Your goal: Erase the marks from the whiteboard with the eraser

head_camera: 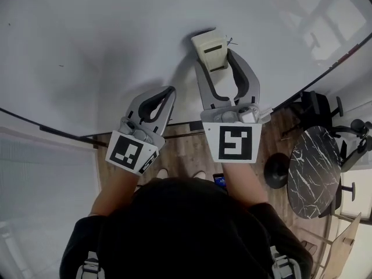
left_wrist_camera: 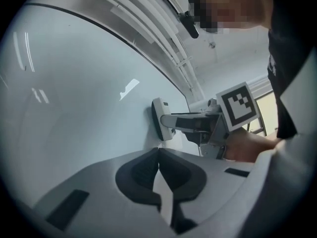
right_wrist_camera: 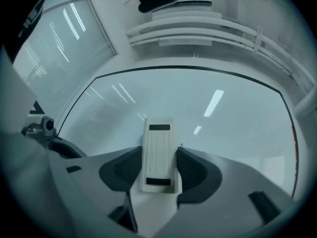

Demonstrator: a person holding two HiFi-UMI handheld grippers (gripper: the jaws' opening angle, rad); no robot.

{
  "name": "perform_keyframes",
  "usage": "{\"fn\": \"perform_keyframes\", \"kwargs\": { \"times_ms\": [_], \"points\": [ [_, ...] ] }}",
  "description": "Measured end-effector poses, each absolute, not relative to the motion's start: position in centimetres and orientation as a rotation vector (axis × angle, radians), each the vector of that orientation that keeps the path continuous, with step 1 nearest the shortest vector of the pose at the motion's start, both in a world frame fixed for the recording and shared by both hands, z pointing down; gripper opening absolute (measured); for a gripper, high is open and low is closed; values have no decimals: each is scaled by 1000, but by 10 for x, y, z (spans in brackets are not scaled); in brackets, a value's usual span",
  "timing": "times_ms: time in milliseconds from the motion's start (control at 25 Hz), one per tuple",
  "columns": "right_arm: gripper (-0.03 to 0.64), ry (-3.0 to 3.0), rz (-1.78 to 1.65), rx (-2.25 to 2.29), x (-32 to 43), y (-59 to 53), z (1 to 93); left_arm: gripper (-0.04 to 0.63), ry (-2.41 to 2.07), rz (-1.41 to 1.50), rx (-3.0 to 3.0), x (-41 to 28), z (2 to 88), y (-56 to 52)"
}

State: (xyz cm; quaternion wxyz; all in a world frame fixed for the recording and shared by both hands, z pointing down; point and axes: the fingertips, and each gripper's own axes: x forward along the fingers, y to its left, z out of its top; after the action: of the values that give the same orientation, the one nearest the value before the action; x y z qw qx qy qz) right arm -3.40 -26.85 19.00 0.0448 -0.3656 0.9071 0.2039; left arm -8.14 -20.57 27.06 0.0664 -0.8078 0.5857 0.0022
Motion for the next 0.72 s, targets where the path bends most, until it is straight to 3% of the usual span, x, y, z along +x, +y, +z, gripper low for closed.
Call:
{"fn": "perform_keyframes", "kwargs": {
  "times_ms": [400,720],
  "points": [
    [222,2744,542,-1206,-33,-279,193,5,1715,34,-2468,-93,270,-207],
    [222,2692,475,-1313,18,-317,203,5,1680,44,-2501,-83,277,-221]
  ]
}}
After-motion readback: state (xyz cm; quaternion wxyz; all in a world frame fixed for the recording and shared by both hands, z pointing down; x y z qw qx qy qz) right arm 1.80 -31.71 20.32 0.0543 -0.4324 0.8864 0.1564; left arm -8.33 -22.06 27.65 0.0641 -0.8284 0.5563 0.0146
